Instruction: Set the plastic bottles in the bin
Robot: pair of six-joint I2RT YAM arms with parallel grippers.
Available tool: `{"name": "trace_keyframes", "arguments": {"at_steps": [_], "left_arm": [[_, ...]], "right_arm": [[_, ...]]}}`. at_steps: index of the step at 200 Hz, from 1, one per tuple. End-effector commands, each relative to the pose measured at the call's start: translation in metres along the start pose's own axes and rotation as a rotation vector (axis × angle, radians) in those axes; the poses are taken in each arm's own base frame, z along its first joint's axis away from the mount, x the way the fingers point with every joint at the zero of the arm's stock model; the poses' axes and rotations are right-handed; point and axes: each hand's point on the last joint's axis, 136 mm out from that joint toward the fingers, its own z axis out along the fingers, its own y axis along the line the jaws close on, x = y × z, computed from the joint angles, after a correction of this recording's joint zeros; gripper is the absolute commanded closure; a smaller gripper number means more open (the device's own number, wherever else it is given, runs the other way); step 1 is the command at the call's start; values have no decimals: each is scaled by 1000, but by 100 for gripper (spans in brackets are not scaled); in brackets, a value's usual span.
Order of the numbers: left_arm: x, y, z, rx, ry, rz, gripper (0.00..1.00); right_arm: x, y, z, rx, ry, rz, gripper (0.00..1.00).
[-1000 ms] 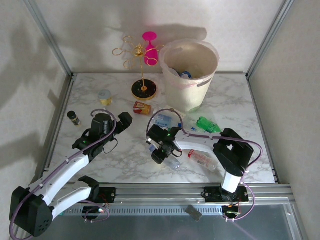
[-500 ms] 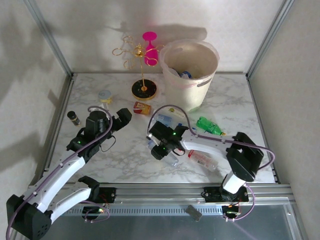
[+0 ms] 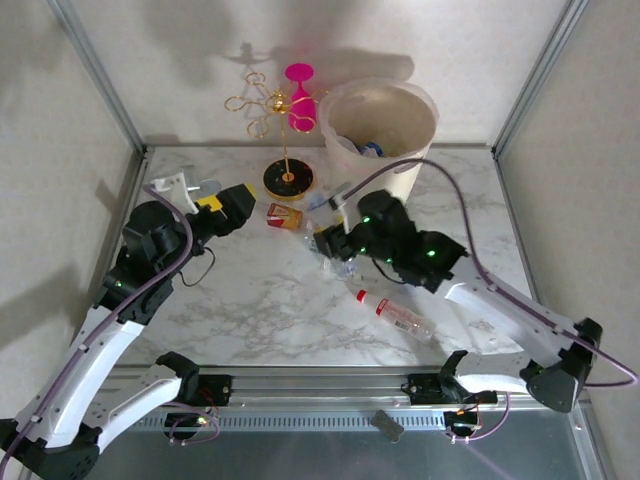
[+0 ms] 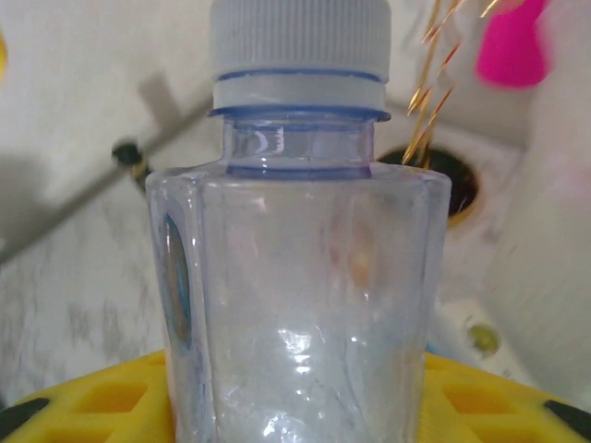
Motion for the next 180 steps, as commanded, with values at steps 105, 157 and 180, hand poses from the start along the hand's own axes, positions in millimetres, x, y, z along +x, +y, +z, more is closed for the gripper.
{"name": "trace_keyframes", "arguments": {"at_steps": [105,157,180], "left_arm": [[46,25,37,-49,111,-10,1],[66,39,48,-75,164,-16,1],[73,44,52,-80,177,-19,1]], "right_arm": [[-203,-183,-26,335,-551,200,51],[-183,-242,46,329,-433,322,52],[-165,-249,83,281,-355,367,51]]}}
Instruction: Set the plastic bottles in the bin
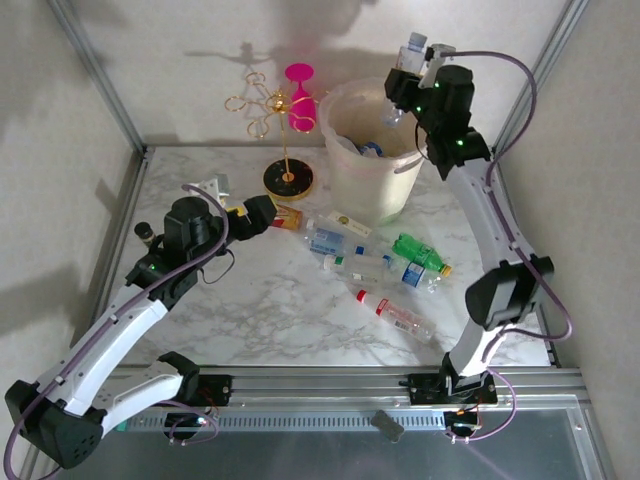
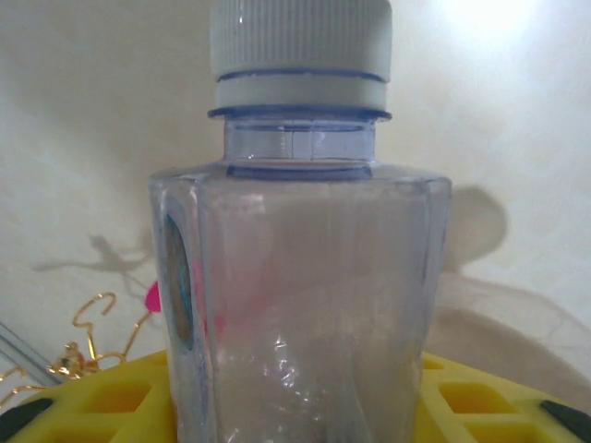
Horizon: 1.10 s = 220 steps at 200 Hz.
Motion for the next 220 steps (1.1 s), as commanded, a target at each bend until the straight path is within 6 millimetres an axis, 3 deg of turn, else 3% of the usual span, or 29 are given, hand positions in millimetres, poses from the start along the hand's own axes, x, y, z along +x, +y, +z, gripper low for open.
{"name": "trace_keyframes", "arguments": {"at_steps": [1,57,80,107,129,162,220], "left_arm": [[4,-4,5,29,3,-2,1],[11,1,11,21,20,-5,1],[11,3,11,13,18,-1,1],[12,5,13,9,19,-2,0],[14,7,15,4,25,-2,0],[13,7,14,2,20,-5,0],[6,5,4,-6,-4,-18,0]], "right_arm": [[13,9,18,-66,65,64,50],[92,-8,68,-70,261,120,50],[116,-14,76,-56,323,118,50],[129,-18,75,-57,341,107,45],[131,-18,75,-56,351,96,37],[117,-13,70,-66,332,80,28],[63,1,44,-65,232,34,25]]}}
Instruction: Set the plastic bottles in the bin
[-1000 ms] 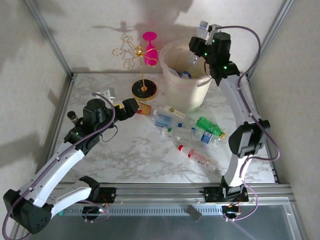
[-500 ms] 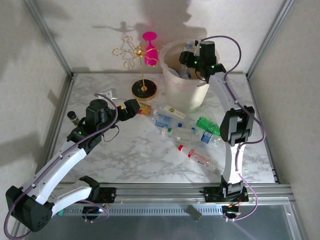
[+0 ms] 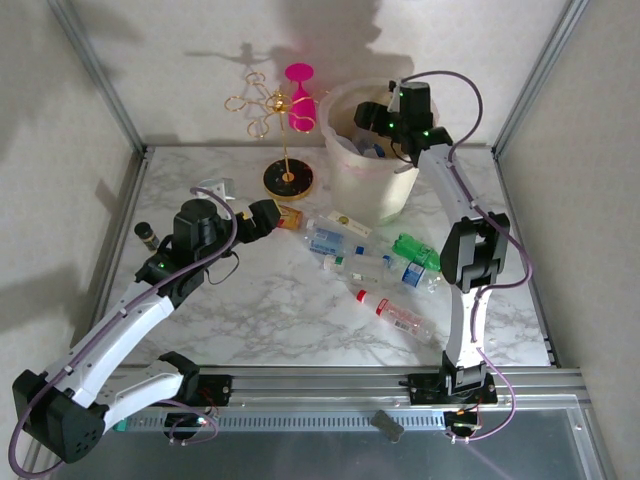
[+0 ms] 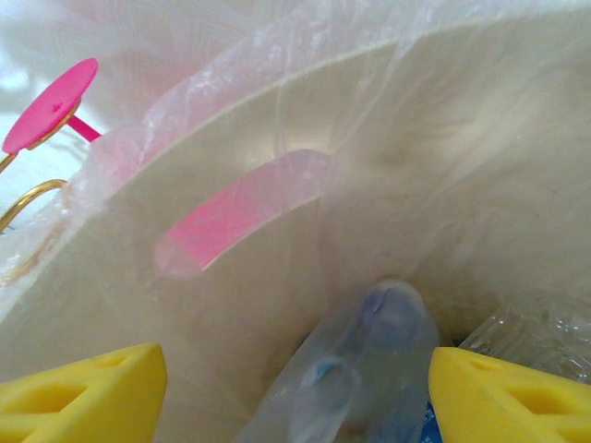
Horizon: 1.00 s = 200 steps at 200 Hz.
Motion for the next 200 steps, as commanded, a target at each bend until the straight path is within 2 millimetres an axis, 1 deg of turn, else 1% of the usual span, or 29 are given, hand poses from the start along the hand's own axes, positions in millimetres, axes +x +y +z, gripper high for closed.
{"name": "trace_keyframes", "arguments": {"at_steps": [1,29,41,49,52,68,85,91,109,128,139,143,154,160,171,182,184,189,200], "left_arm": [[-7,-7,-10,14,-28,-13,0],[-11,-10,-17,19,-43,-35,1],[-11,-12,-20,31,-44,-42,1],[-11,-12,-21,34,-41,-46,1],[-10,-13,-22,37,-41,-47,1],[-7,-12,-24,44,-34,-55,1],[1,-12,-23,55,-7,-62,1],[4,-12,-22,60,5,-64,1],[20,-9,-16,68,60,-61,1],[39,-3,-10,64,119,-68,1],[49,4,-6,47,147,-72,1],[52,7,-4,39,155,-73,1],[60,15,-1,12,177,-78,1],[64,19,1,-1,189,-81,1],[70,26,4,-22,201,-83,1],[72,31,6,-41,200,-89,1],[72,31,6,-44,199,-90,1],[72,33,7,-49,196,-91,1],[71,34,8,-56,190,-92,1]], "right_arm": [[-50,33,-50,-32,-121,-61,25],[-71,45,-85,-25,-183,-99,26],[-74,50,-100,-28,-195,-108,26],[-73,52,-109,-27,-194,-115,27],[-74,54,-116,-27,-201,-118,27],[-65,55,-136,-19,-194,-114,28],[-42,53,-155,-2,-164,-103,32],[-34,54,-165,10,-159,-106,33],[9,61,-182,25,-91,-137,33],[68,80,-196,12,17,-192,31],[105,83,-204,20,91,-207,30],[120,82,-206,26,124,-212,30],[153,75,-214,54,197,-213,30],[173,69,-217,72,246,-213,29],[204,59,-225,99,318,-215,29],[236,50,-228,117,404,-221,27],[246,52,-229,110,431,-235,27],[263,50,-230,119,484,-257,26],[292,39,-234,180,571,-312,25]]}}
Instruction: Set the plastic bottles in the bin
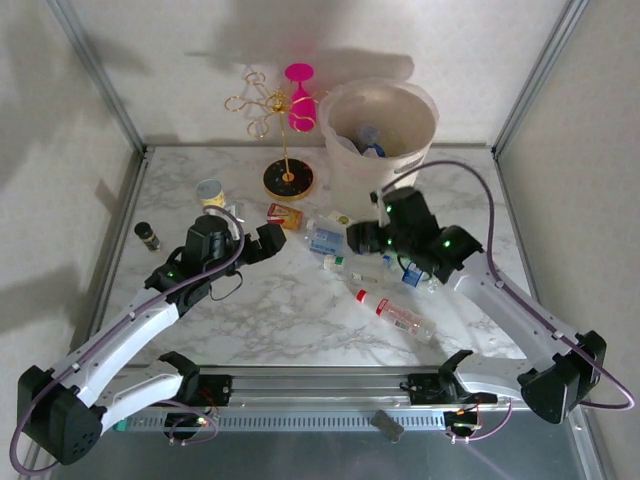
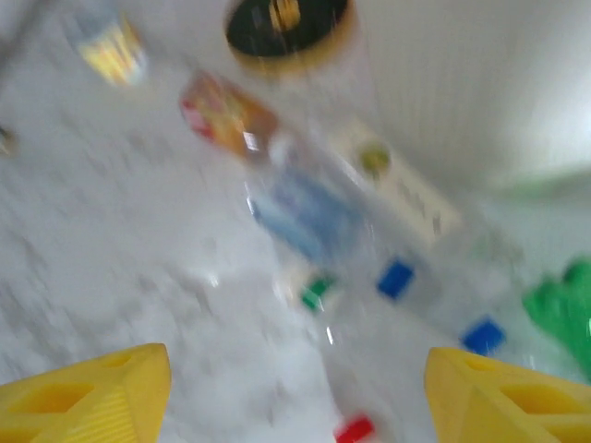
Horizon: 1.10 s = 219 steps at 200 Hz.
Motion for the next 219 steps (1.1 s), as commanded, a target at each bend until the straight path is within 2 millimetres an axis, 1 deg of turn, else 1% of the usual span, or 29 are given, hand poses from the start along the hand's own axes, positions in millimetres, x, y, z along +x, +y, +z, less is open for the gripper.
{"name": "trace_keyframes", "arguments": {"at_steps": [1,16,27,45,58,92,94,98,122,148,165,186,198,219], "left_arm": [[3,4,2,-16,2,-14,1],[-1,5,3,-25,-10,-12,1],[-4,5,3,-34,-22,-12,1],[-7,7,2,-50,-34,-11,1],[-9,9,1,-58,-39,-15,1],[-6,17,1,-61,-37,-26,1],[-6,16,0,-58,-37,-26,1],[-6,18,0,-60,-35,-27,1],[-4,19,1,-55,-32,-29,1],[-6,18,-1,-49,-34,-26,1],[-6,18,-1,-46,-34,-25,1],[-6,18,0,-46,-33,-26,1],[-7,18,0,-43,-34,-27,1],[-6,19,1,-42,-33,-35,1]], "right_arm": [[68,-12,12,123,208,-52,25],[96,-19,20,180,299,-105,23],[107,-25,25,218,341,-128,23],[117,-25,34,226,389,-148,21],[124,-30,40,261,421,-155,19],[139,-31,60,272,464,-135,11],[140,-32,61,274,467,-134,8],[143,-33,63,277,475,-132,6],[156,-38,75,301,505,-117,4],[178,-49,83,335,541,-110,5],[187,-56,85,356,555,-108,6],[191,-58,88,374,561,-113,9],[194,-56,90,374,571,-129,11],[201,-54,97,379,590,-158,19]]}}
